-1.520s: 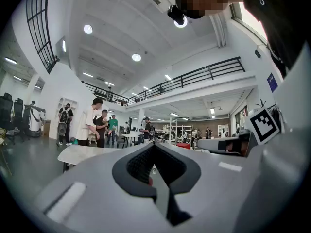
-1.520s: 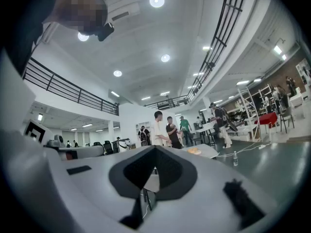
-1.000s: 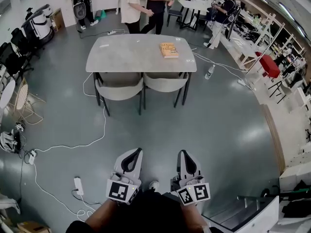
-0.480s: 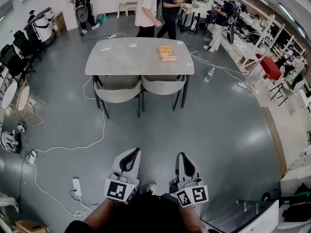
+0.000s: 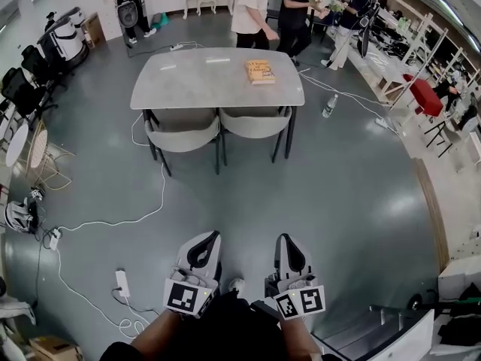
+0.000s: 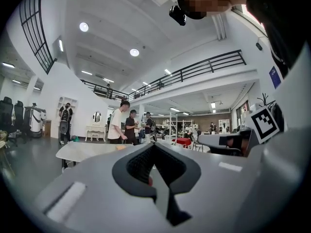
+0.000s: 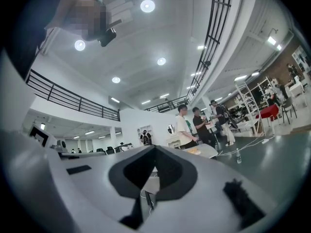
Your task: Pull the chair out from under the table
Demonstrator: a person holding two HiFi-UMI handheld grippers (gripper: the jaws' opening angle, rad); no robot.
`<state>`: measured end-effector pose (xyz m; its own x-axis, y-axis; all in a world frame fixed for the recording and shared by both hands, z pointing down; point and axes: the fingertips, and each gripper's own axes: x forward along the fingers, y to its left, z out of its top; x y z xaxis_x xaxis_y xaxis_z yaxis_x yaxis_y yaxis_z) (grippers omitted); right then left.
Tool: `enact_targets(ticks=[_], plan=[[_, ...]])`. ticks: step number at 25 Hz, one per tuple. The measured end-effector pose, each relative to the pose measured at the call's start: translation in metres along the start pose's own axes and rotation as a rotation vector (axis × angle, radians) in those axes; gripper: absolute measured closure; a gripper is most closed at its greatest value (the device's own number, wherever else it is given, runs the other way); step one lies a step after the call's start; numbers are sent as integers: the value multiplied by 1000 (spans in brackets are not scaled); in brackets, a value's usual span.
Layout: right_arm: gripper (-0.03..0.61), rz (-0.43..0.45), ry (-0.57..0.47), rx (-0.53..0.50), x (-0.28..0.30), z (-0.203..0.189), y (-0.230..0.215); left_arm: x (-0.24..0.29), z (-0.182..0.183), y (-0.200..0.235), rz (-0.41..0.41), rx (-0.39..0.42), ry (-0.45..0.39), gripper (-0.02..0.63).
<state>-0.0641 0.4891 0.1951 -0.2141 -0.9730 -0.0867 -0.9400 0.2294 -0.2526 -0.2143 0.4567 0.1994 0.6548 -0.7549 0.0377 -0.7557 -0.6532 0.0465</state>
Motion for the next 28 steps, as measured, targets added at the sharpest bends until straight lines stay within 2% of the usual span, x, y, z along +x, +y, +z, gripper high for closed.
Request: enact_targets(ticks=[10,18,28], plan=[[563,-27,19,-3,64,-9,-24,62,-8,39,-31,-18,30,606],[563,-49,16,-13,142,-17,-38,120,-16,96,-53,-30,41,605],[563,-75,26,-26,238,-20,-43,185,-9,169,-82,-59,59,605]])
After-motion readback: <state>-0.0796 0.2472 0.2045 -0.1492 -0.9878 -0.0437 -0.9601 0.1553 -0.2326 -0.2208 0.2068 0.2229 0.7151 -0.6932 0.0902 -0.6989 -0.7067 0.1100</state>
